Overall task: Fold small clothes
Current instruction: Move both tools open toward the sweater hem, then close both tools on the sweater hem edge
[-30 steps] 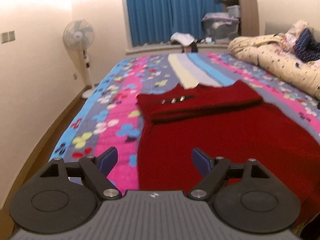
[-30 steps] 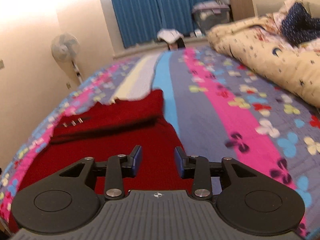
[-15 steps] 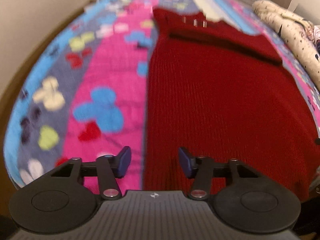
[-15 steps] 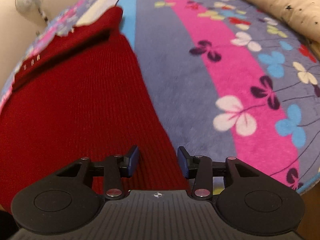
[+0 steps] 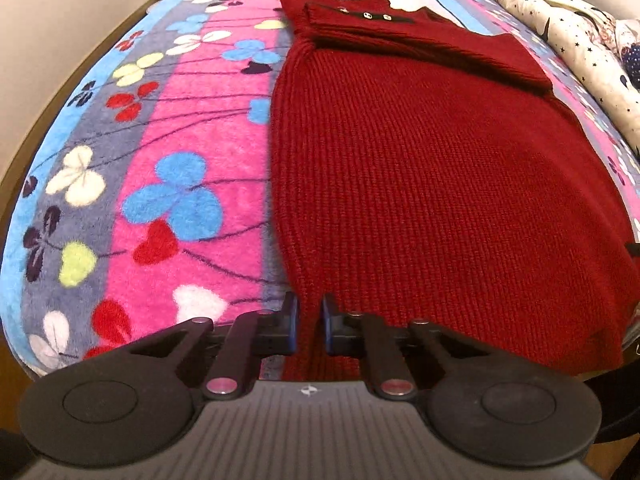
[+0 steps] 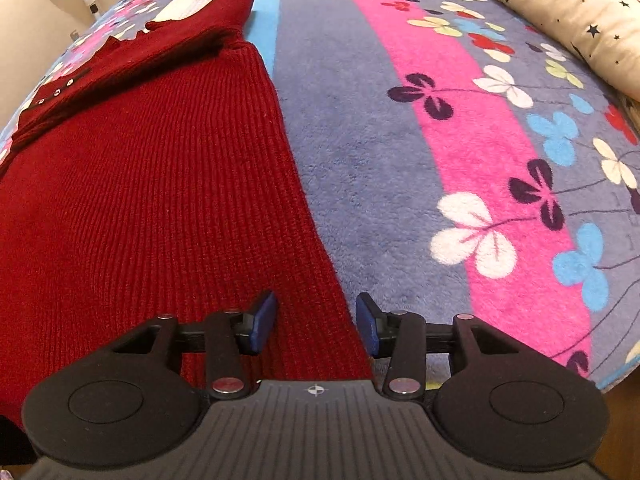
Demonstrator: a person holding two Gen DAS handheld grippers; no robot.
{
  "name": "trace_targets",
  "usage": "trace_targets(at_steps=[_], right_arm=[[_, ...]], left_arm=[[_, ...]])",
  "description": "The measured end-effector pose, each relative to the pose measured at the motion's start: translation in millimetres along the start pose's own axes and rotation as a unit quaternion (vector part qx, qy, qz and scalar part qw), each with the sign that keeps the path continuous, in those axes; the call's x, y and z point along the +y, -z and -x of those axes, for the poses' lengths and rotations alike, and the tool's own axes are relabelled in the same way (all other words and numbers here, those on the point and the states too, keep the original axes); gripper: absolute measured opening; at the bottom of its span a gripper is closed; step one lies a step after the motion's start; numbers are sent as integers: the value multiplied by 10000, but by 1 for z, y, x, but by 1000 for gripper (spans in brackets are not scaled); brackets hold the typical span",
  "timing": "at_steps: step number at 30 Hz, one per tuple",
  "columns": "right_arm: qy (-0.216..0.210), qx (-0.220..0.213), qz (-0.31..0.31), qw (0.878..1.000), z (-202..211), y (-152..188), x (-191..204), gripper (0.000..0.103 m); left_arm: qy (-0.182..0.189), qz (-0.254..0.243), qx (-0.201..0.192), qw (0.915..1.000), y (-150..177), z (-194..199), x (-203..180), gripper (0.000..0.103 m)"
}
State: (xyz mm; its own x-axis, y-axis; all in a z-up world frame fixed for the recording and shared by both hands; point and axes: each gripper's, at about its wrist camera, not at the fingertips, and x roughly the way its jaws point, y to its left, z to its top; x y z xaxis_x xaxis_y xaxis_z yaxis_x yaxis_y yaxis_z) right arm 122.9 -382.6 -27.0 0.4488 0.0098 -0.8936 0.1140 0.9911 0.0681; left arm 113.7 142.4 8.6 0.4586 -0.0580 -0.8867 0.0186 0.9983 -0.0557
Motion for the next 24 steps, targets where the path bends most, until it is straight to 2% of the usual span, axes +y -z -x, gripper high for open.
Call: trace_targets(at_steps=[5,13,15,17,21,24], right_arm=[[53,16,147,9999,-1,1,3,48],[1,43,140,9999,-4,1,0,50],[-55,35,245,9997,-3,1,4,37],[-122,-45,369,9992,0,1,9,20],[-477,-403,193,9979,17,1,1,16],[-612,-510,-54,9968,23,1,-9,17]], left_arm=[[-63,167,99,9998,-1,-4,3,19],[-85,164,123,9998,0,-6,3,19],[-100,83,86,9999,0,-5,1,13],[-103,-12,-21,9999,2,-1,-2,12],[50,-91,-354,9993,4,14,-6,11],[65,-25,-326,9994,4,13,-7,12]])
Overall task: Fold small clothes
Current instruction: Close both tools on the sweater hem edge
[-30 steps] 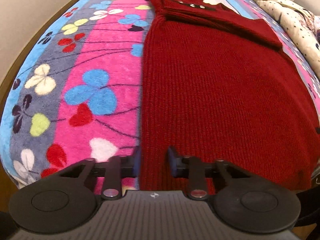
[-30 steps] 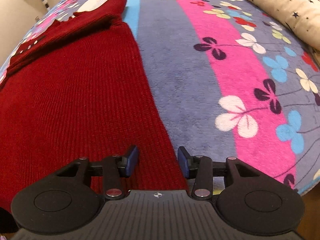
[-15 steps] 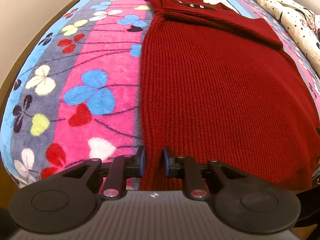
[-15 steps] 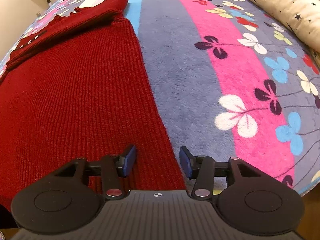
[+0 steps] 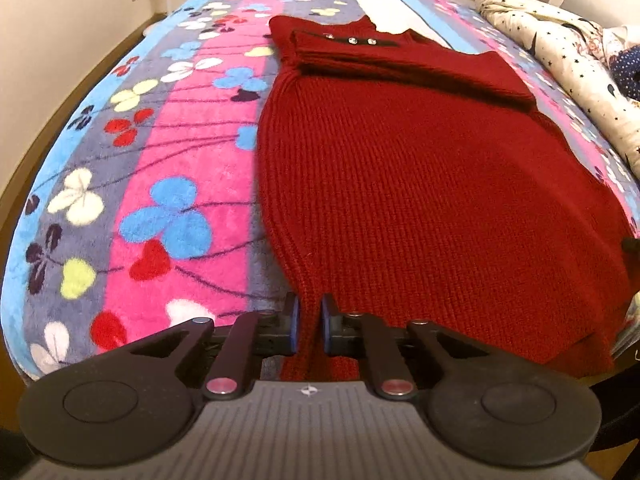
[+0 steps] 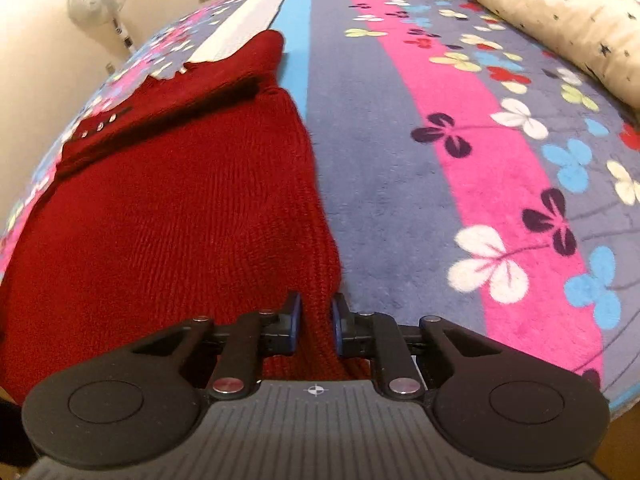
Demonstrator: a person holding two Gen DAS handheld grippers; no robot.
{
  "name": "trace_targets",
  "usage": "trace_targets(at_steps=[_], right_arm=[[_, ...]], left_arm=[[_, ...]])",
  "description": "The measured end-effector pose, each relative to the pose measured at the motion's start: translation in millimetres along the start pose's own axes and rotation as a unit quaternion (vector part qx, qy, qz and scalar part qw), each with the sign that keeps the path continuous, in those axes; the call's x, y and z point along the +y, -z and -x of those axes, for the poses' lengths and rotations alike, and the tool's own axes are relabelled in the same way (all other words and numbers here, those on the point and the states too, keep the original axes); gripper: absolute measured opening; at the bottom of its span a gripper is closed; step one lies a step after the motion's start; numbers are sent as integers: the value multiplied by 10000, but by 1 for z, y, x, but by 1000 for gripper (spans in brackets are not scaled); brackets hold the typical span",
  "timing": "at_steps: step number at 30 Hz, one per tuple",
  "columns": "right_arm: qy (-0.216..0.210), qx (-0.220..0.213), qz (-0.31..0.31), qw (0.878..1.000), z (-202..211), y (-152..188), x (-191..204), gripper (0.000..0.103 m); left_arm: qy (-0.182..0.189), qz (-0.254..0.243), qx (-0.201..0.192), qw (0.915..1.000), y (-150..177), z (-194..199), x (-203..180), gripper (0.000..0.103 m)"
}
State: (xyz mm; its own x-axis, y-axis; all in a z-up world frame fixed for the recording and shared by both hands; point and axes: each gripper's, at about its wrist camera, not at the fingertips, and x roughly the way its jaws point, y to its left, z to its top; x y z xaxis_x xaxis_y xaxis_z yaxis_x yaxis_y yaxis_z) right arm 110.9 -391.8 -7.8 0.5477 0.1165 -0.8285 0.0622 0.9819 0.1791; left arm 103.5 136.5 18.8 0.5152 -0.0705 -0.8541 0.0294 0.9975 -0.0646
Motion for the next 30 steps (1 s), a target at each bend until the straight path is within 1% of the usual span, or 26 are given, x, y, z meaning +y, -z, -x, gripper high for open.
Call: trace_targets(at_steps=[2,3,4,5,7,9,10,11,12,13,14,17,18,19,20,22,23,24,25,26,27,30], right_arm=[[154,207,17,9997,-8,2,-1,19],[228,312,70,9992,-12,3,0,21],[287,382,126,9988,-16,4,1,26],[310,413,163,9985,-17,5,2,33],[354,475,193,9981,-20,7,2,36],[360,491,228,9979,-22,9,4,37],[349,497,270,9978,-22,9,5,37],[340,491,347,9976,-23,10,7,28],[291,466,419,9976,-22,9,8,22],[240,412,461,9978,-20,8,10,11],[156,320,470,9983,-16,7,10,11],[-358,-90,150,9992,3,2,6,10],[-493,-234,41,9985,9,0,3,10],[-526,-296,-36,9982,11,-1,0,10],[-464,-279,-79,9985,11,-1,-2,10],[-212,-64,-9,9998,2,1,-2,11],[-170,74,45,9998,-3,3,-2,15],[-157,206,124,9996,-7,5,1,16],[-81,291,239,9993,-11,6,4,17],[76,359,391,9986,-15,8,8,22],[167,415,467,9979,-17,9,10,25],[169,460,420,9979,-18,11,10,26]], left_arm=[[-67,76,177,9998,-1,-7,2,15],[-141,114,291,9994,-1,-12,4,26],[-196,149,388,9989,0,-16,5,29],[-196,191,445,9986,1,-18,7,30],[-150,215,459,9986,0,-19,7,30],[-164,144,463,9987,1,-21,5,27],[-173,63,445,9988,1,-21,3,22],[-130,-6,417,9990,1,-20,1,12],[-89,-75,354,9993,1,-18,-2,11],[-54,-146,262,9995,1,-15,-4,11],[20,-175,158,9997,1,-10,-7,11],[282,-185,-228,9992,0,6,-10,11],[322,-160,-290,9989,1,9,-10,11],[350,-109,-280,9989,1,10,-10,11],[360,-64,-213,9991,2,9,-10,11],[283,-41,-9,9996,2,1,-8,11],[223,-29,83,9997,2,-2,-7,12],[126,-10,212,9997,3,-7,-6,13],[38,10,299,9995,4,-11,-4,15],[-22,44,375,9993,4,-14,-1,24],[-37,97,426,9990,5,-16,0,25],[10,133,452,9989,5,-18,4,25]])
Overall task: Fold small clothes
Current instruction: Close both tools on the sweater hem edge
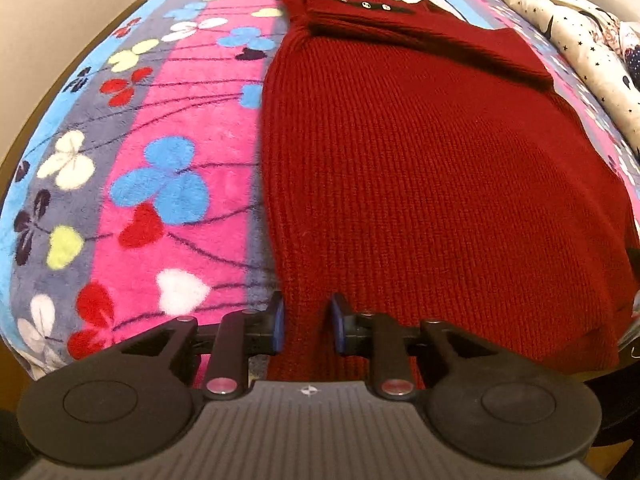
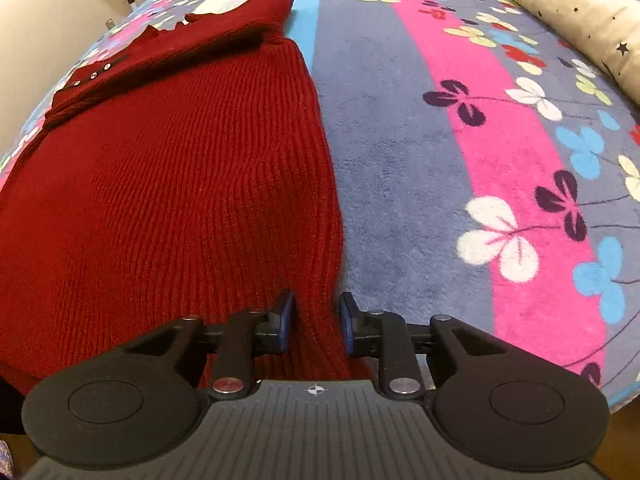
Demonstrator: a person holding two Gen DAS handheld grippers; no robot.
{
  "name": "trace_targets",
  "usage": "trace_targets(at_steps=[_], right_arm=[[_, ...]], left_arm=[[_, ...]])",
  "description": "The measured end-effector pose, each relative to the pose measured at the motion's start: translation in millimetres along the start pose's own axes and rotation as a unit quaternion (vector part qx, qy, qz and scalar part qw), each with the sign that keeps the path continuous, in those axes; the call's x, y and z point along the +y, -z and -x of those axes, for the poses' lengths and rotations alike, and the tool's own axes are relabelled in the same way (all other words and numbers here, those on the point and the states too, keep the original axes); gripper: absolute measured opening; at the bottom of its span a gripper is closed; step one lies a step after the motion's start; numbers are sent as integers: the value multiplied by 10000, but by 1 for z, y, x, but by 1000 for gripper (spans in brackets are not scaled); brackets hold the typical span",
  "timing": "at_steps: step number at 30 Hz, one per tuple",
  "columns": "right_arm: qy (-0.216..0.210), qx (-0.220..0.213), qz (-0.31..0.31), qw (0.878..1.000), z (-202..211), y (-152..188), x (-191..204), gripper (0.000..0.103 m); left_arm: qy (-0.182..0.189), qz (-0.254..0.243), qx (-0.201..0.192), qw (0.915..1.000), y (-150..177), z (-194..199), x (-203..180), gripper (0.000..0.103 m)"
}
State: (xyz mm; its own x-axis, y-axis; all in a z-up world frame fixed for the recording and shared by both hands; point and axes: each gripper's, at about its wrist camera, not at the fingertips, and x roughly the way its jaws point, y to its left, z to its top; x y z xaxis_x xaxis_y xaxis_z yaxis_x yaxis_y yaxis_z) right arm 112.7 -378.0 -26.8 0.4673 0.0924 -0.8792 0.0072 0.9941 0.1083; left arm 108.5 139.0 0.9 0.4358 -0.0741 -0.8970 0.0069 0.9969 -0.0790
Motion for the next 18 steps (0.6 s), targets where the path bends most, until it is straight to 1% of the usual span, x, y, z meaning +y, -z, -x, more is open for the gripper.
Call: trace_targets(at_steps=[1,2,3,4,5,7,11,14,18], right_arm=[[-14,5,-20,10000,0,0,0,26],[-22,3,-22,10000,0,1,0,26],[-28,-7,9,10000,0,2,0,25],[-42,-31,53,10000,1,2,0,15],[-76,-70,96,9999,3,2,1,13],[-119,-181,95,9997,7,1,0,12],[-322,-549,-179,9978,23,-2,-8,11],[-478,-736,-338,9956,33,-3,-13,11],[-670,-998,-387,9920,47,-4,-15,11]], left_arm=[[-1,-9,0,10000,0,0,0,24],[0,-23,-6,10000,1,0,0,21],[22,-41,-20,10000,0,0,-1,14],[24,-72,-61,10000,0,1,-2,13],[17,-112,-96,9999,1,2,-3,12],[19,-200,-189,9996,1,7,-5,12],[179,-197,-462,9986,0,19,-8,11],[239,-212,-692,9971,1,29,-10,11],[388,-175,-1085,9932,2,49,-13,11]])
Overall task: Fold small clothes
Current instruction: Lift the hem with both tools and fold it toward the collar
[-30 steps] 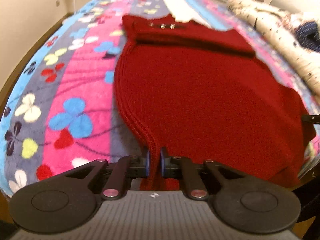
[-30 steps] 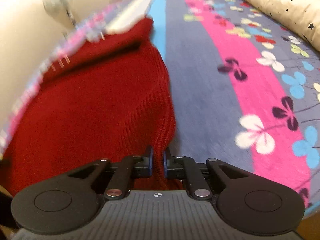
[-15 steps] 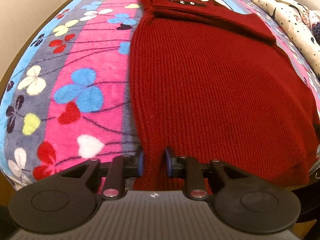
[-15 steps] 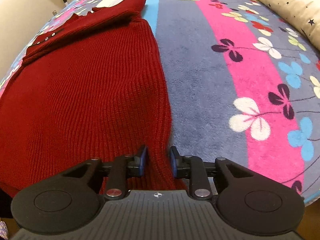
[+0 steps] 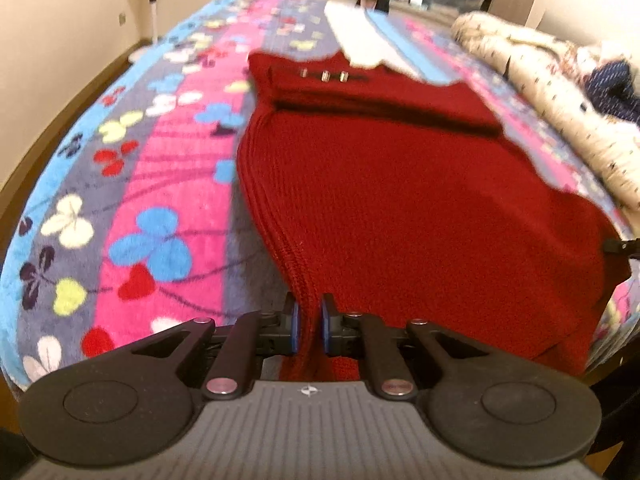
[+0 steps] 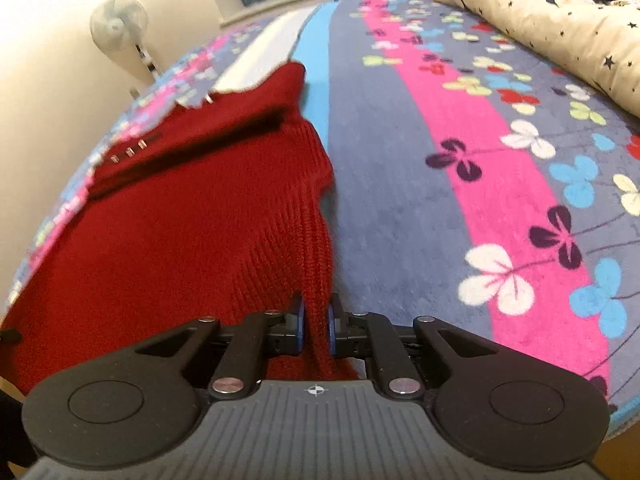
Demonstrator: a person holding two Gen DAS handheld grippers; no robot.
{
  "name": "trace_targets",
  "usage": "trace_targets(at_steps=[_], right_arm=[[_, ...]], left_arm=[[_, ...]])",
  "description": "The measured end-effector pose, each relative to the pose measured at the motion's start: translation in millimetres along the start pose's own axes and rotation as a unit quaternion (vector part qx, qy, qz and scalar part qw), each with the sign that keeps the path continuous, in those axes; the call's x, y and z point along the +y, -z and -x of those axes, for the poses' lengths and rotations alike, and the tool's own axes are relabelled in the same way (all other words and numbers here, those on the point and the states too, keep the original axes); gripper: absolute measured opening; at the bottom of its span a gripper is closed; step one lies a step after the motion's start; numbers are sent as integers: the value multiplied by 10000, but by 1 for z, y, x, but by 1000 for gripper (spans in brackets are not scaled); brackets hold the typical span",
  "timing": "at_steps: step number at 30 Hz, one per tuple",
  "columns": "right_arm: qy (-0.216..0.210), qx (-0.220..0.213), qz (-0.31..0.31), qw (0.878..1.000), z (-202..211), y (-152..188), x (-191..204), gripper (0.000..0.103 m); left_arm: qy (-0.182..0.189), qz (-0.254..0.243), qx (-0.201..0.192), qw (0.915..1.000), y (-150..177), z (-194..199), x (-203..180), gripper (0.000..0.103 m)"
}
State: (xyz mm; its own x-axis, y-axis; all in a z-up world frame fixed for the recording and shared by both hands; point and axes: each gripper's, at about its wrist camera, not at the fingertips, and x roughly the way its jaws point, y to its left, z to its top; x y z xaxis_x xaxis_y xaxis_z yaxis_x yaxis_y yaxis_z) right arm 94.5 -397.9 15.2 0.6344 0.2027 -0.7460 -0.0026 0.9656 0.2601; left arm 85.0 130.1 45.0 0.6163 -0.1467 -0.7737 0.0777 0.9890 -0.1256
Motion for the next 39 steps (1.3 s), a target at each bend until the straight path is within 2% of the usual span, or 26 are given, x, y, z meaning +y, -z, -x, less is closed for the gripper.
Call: trace_targets(at_steps=[7,14,19,24,26,28,31,36,39], right_arm=[[-671,-763,-293,9944,50,-18,2,10],[-1145,-1472,-182,9823,107,-20,14,9],[-1574,-2001,-491,9658,150,-1,2,9],[-2087,-2560,-1157,9368,182,28,-29,9],[-1980,-2523,-1370,9372,179,26,-40,9],[-1483,-2187,-1521,9524,160,13,-47,9],[-1113,-1695,-1883,9609,124,-16,-54,8],[-568,-1216,-1430,9806,55,-77,-37,8],[-353,-920,-1403,9852,9,-104,-33,8]], left_arm=[[450,92,-833,9955,-21,50,-3,10],[855,163,-1252,9883,-31,103,0,9],[1282,338,-1402,9812,-21,151,16,9],[1612,490,-1512,9740,-14,182,35,9],[1514,560,-1401,9769,-18,173,42,10],[1357,646,-1200,9813,-25,152,47,10],[1187,796,-883,9858,-46,111,53,10],[782,931,-445,9916,-92,34,70,10],[594,828,-246,9945,-121,-10,76,10]])
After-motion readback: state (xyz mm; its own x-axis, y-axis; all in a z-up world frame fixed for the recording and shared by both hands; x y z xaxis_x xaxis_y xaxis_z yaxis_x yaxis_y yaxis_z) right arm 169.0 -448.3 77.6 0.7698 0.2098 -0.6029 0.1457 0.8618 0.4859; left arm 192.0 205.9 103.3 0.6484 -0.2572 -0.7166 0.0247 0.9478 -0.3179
